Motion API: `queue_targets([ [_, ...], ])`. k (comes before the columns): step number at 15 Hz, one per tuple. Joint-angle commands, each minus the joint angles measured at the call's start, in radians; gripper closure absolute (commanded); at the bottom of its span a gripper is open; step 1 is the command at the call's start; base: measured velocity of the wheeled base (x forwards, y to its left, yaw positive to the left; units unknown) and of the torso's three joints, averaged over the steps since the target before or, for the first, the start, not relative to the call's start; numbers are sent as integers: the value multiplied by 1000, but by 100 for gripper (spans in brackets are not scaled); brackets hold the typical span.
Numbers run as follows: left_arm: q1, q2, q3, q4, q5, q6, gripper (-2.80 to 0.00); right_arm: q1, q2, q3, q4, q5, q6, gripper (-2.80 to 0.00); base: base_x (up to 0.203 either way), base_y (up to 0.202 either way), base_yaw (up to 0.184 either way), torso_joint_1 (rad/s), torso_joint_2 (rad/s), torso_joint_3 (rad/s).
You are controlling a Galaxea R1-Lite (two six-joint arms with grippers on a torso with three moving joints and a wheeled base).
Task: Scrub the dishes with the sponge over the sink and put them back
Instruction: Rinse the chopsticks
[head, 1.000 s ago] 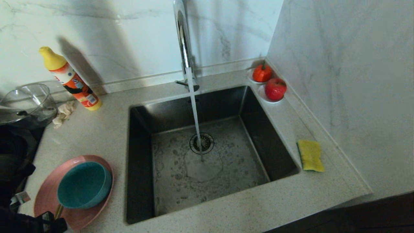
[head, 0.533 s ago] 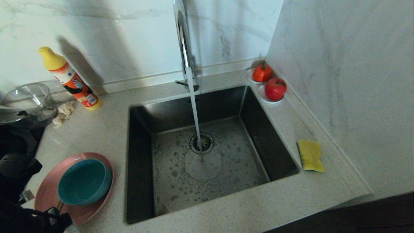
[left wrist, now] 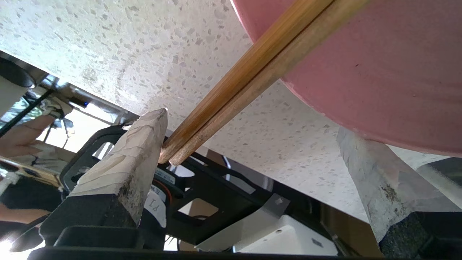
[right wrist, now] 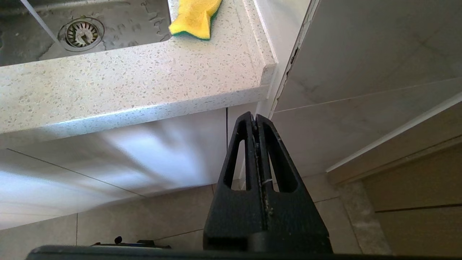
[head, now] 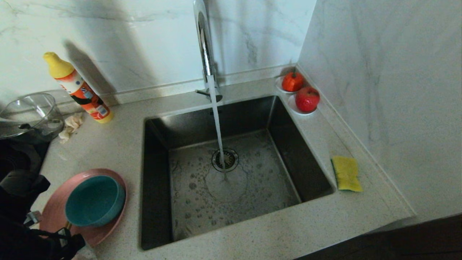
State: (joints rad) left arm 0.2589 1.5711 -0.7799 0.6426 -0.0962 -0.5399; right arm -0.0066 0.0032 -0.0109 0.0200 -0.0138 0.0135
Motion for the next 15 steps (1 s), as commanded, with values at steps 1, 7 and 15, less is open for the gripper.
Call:
queue_targets([
  [1, 3, -3, -13, 3, 2, -11, -280, 0, 0, 0, 0, 0, 0, 0, 0, 0, 0, 0, 0, 0],
  [7, 60, -33, -45, 3, 6, 44, -280, 0, 0, 0, 0, 0, 0, 0, 0, 0, 0, 0, 0, 0],
  [15, 65, -68, -59, 14, 23, 88, -280, -1, 0, 0, 0, 0, 0, 0, 0, 0, 0, 0, 0, 0],
])
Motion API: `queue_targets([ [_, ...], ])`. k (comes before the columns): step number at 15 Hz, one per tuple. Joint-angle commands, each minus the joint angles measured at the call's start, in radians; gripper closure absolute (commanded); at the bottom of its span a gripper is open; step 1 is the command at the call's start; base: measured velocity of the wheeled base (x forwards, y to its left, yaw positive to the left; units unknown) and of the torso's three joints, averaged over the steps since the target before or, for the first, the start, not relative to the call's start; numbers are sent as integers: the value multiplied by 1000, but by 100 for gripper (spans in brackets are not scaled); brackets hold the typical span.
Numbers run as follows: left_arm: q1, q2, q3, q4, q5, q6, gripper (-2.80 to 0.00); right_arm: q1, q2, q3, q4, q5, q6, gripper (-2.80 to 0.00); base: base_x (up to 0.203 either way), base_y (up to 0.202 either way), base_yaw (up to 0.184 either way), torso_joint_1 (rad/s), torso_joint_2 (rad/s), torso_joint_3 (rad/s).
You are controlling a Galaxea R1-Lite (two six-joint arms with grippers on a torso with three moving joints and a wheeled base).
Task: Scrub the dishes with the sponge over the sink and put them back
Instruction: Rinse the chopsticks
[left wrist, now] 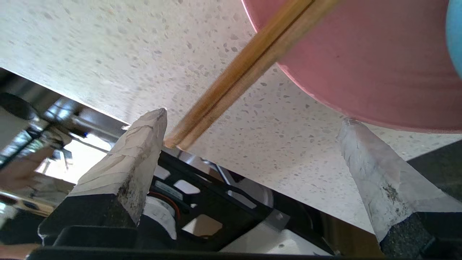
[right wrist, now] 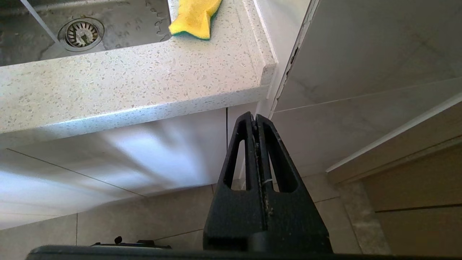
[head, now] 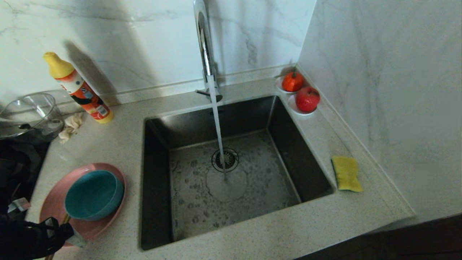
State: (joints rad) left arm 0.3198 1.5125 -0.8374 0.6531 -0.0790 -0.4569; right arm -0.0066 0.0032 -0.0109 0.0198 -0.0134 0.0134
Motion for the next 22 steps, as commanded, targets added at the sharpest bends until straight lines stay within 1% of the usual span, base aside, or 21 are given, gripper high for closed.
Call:
queue_targets([
  [1, 9, -6, 1, 3, 12, 20, -280, 0, 0, 0, 0, 0, 0, 0, 0, 0, 0, 0, 0, 0],
  [3, 34, 4, 0, -1, 14, 68, -280, 0, 0, 0, 0, 0, 0, 0, 0, 0, 0, 0, 0, 0],
  [6, 95, 30, -10, -10, 7, 198, -280, 0, 0, 0, 0, 0, 0, 0, 0, 0, 0, 0, 0, 0],
  [9, 99, 54, -16, -59, -2, 244, -280, 0, 0, 0, 0, 0, 0, 0, 0, 0, 0, 0, 0, 0],
  [11, 99, 57, -21, -66, -26, 277, -280, 0, 0, 0, 0, 0, 0, 0, 0, 0, 0, 0, 0, 0],
  [13, 99, 57, -25, -64, -88, 318, -280, 0, 0, 0, 0, 0, 0, 0, 0, 0, 0, 0, 0, 0],
  [14, 99, 55, -29, -64, -112, 325, -280, 0, 0, 0, 0, 0, 0, 0, 0, 0, 0, 0, 0, 0],
  [16, 99, 51, -32, -64, -113, 328, -280, 0, 0, 0, 0, 0, 0, 0, 0, 0, 0, 0, 0, 0],
  [19, 101, 37, -36, -59, -114, 353, -280, 0, 0, 0, 0, 0, 0, 0, 0, 0, 0, 0, 0, 0],
  [20, 111, 31, -35, -58, -113, 374, -280, -1, 0, 0, 0, 0, 0, 0, 0, 0, 0, 0, 0, 0],
  [21, 136, 27, -36, -58, -113, 410, -280, 0, 0, 0, 0, 0, 0, 0, 0, 0, 0, 0, 0, 0],
  [22, 163, 16, -37, -58, -113, 475, -280, 0, 0, 0, 0, 0, 0, 0, 0, 0, 0, 0, 0, 0],
])
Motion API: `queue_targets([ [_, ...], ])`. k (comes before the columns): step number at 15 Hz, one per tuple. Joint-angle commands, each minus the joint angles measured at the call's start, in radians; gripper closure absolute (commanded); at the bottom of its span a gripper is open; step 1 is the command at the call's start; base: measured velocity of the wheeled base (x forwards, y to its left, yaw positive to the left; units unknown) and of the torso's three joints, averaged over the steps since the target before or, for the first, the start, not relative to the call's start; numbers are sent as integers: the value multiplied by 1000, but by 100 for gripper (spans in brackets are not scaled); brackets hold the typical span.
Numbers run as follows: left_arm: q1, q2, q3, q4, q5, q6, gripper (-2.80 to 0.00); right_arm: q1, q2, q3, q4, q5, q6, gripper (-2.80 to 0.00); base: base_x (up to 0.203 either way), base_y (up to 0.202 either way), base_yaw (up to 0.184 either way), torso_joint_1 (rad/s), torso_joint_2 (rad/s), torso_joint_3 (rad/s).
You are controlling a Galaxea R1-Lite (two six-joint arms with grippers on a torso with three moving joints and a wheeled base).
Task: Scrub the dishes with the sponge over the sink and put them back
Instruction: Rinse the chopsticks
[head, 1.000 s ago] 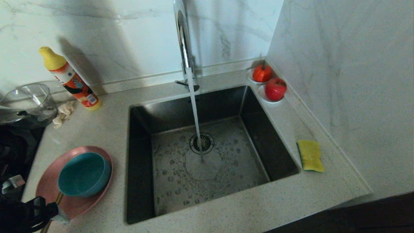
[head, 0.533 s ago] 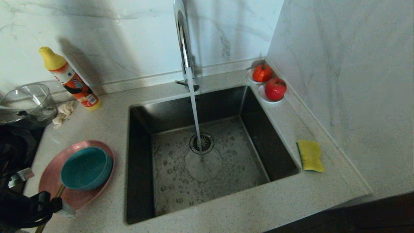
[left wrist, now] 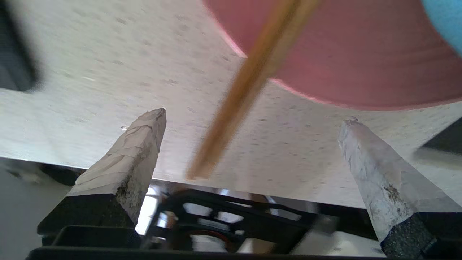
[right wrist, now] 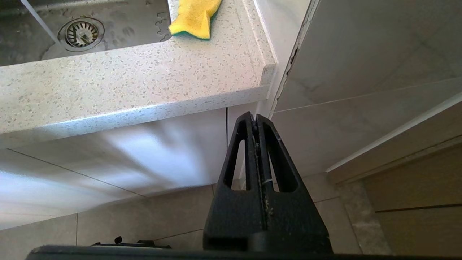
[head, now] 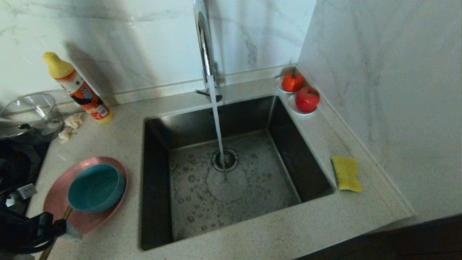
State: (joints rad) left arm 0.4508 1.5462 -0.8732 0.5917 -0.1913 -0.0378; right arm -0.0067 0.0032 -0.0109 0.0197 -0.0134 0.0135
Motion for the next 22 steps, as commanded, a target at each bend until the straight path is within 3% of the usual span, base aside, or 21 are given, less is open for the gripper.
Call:
queue_targets([
  [1, 67, -28, -2, 1, -1, 134, -280, 1, 0, 0, 0, 0, 0, 0, 0, 0, 0, 0, 0, 0],
  [5, 144, -38, -2, -1, -5, 366, -280, 1, 0, 0, 0, 0, 0, 0, 0, 0, 0, 0, 0, 0],
  [10, 146, -22, 9, 6, -88, 491, -280, 0, 0, 0, 0, 0, 0, 0, 0, 0, 0, 0, 0, 0],
  [22, 123, 49, -24, 8, -105, 486, -280, 1, 0, 0, 0, 0, 0, 0, 0, 0, 0, 0, 0, 0],
])
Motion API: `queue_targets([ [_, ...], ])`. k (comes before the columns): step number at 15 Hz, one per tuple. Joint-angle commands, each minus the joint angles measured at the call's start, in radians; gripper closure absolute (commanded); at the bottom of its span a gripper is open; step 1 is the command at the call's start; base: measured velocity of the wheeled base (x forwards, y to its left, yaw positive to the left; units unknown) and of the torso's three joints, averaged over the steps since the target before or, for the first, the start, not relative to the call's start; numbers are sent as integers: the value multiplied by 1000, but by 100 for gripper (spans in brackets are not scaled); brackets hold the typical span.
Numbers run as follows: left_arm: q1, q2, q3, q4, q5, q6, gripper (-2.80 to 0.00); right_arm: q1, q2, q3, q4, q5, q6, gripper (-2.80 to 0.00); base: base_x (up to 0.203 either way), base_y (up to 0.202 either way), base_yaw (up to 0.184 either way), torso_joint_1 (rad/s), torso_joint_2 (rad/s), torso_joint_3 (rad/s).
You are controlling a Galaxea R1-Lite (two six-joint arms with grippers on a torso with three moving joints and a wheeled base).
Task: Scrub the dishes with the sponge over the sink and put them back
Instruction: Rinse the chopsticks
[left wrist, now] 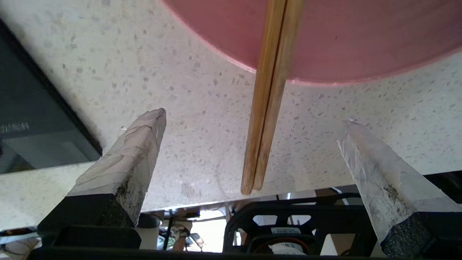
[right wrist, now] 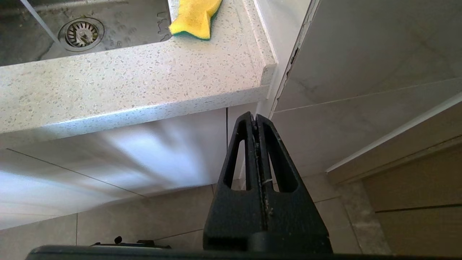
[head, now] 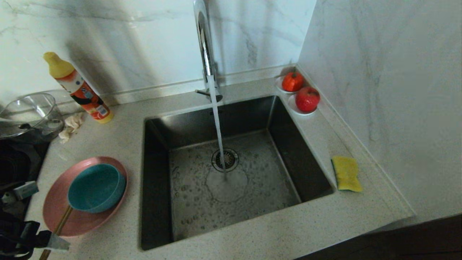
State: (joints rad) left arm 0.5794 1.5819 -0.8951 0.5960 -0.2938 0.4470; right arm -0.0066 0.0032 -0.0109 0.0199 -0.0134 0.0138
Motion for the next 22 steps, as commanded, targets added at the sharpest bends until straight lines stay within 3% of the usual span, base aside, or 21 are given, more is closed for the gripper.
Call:
queue_targets([
  [1, -13, 16, -2, 2, -2, 1, -280, 0, 0, 0, 0, 0, 0, 0, 0, 0, 0, 0, 0, 0],
  [6, -53, 38, -16, -7, -5, -2, -280, -1, 0, 0, 0, 0, 0, 0, 0, 0, 0, 0, 0, 0],
  [22, -70, 87, -57, -10, -4, -21, -280, 0, 0, 0, 0, 0, 0, 0, 0, 0, 0, 0, 0, 0],
])
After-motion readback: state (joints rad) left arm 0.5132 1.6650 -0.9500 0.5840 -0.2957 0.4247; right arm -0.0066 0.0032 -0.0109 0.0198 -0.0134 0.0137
